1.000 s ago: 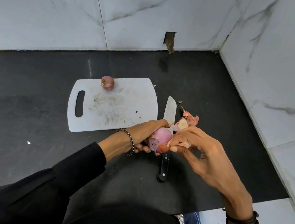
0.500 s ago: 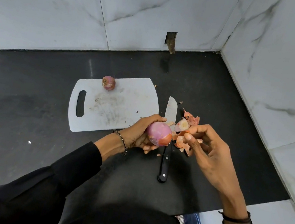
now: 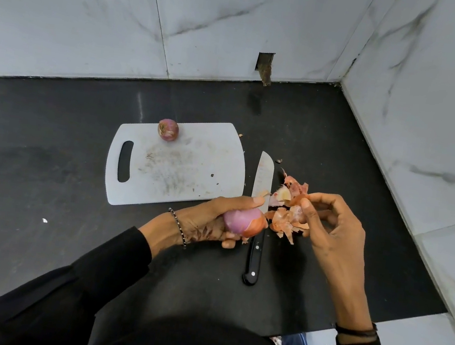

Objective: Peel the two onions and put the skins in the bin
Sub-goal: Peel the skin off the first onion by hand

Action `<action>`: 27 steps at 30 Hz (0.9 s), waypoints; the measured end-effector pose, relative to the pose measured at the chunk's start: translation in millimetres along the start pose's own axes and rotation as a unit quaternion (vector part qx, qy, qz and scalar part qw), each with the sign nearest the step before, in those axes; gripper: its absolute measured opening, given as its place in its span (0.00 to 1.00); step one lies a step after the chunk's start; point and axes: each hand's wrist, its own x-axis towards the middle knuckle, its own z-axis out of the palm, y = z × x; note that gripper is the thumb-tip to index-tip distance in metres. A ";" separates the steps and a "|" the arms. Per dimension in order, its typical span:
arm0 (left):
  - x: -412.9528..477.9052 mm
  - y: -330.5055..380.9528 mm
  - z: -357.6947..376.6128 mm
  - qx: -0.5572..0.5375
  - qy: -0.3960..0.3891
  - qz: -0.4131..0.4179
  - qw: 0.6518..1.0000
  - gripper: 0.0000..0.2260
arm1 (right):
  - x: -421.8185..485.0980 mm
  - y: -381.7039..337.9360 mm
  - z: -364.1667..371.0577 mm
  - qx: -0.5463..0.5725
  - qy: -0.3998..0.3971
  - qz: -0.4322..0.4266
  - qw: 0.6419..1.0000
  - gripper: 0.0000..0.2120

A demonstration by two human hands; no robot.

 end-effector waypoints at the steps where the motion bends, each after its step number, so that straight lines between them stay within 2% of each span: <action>1: -1.5 -0.1 0.5 0.002 -0.001 0.007 1.000 0.35 | 0.3 0.4 0.7 -0.006 0.007 -0.001 1.000 0.03; 6: -1.5 -2.3 1.0 0.002 0.039 0.002 0.999 0.44 | 2.3 4.4 3.8 -0.034 0.035 -0.007 0.999 0.03; 10: -3.0 0.2 4.1 0.009 0.069 -0.014 0.997 0.32 | 2.6 8.7 4.5 -0.075 0.042 -0.021 0.996 0.03; 13: -7.1 5.0 8.1 0.027 0.085 -0.023 0.996 0.31 | -0.2 4.7 4.2 -0.076 0.041 -0.027 0.996 0.03; 18: -10.2 19.0 13.0 0.078 0.116 -0.049 0.989 0.35 | -13.9 -24.3 3.3 -0.017 -0.054 -0.107 0.993 0.06; 22: -12.2 30.4 20.3 0.142 0.149 -0.050 0.977 0.31 | -17.7 -37.1 9.2 -0.036 -0.146 -0.209 0.966 0.21; 27: -15.3 35.4 25.1 0.194 0.163 -0.039 0.967 0.29 | -16.8 -37.1 17.5 -0.035 -0.161 -0.230 0.959 0.24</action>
